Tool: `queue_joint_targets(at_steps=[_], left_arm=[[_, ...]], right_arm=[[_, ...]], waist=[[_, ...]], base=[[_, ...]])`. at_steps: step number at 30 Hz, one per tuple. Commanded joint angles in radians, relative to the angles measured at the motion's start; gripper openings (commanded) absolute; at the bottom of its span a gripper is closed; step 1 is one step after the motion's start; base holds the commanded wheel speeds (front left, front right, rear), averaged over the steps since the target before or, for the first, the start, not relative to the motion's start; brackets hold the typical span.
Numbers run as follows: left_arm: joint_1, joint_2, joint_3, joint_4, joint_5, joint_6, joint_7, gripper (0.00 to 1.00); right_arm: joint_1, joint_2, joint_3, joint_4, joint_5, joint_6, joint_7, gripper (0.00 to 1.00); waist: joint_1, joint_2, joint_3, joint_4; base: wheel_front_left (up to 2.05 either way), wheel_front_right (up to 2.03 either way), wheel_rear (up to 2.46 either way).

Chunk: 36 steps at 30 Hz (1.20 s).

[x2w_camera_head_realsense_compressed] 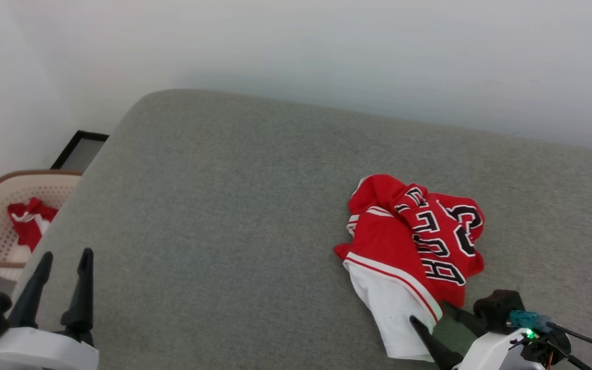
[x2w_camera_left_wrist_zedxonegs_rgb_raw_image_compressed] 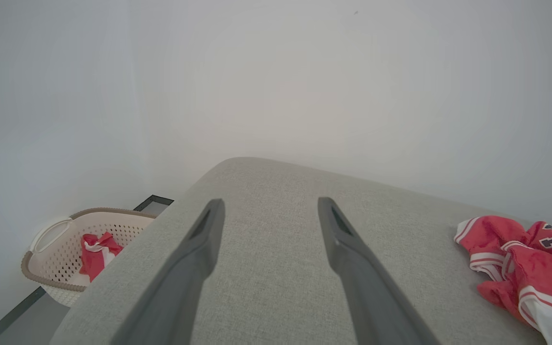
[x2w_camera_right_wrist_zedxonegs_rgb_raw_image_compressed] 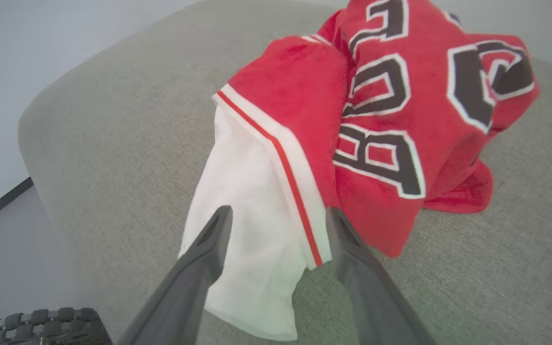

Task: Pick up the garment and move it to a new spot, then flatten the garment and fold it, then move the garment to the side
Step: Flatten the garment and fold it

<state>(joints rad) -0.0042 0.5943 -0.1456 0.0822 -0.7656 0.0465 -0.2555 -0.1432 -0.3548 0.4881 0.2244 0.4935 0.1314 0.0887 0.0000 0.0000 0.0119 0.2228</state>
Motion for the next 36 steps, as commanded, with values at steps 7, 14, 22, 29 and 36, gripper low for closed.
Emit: queue_joint_targets(at_steps=[7,14,22,29,36], left_arm=[[-0.036,-0.023,-0.012,0.026,0.01,-0.016,-0.006,1.0],[-0.057,-0.032,-0.018,0.046,0.017,-0.026,-0.006,1.0],[-0.057,-0.037,-0.003,0.059,0.02,-0.032,-0.008,1.0],[-0.046,-0.036,0.014,0.058,0.025,-0.037,-0.01,1.0],[-0.04,-0.035,0.024,0.054,0.027,-0.042,-0.009,1.0]], right_arm=[[-0.024,-0.006,0.022,0.04,-0.015,-0.001,0.149,1.0],[-0.038,0.01,0.037,0.085,-0.033,-0.001,0.241,1.0],[-0.062,-0.016,0.028,0.065,-0.043,-0.001,0.24,0.0],[-0.06,-0.051,-0.065,0.018,-0.044,-0.001,0.264,0.0],[-0.069,-0.116,-0.185,-0.032,-0.061,-0.001,0.307,0.0]], waist=[[0.0,0.0,0.031,0.031],[0.0,0.0,0.045,0.041],[0.0,0.0,0.048,0.033],[0.0,0.0,0.039,0.004],[0.0,0.0,0.031,-0.038]], base=[[0.0,0.0,0.0],[0.0,0.0,0.0],[0.0,0.0,0.0],[0.0,0.0,0.0],[0.0,0.0,0.0]])
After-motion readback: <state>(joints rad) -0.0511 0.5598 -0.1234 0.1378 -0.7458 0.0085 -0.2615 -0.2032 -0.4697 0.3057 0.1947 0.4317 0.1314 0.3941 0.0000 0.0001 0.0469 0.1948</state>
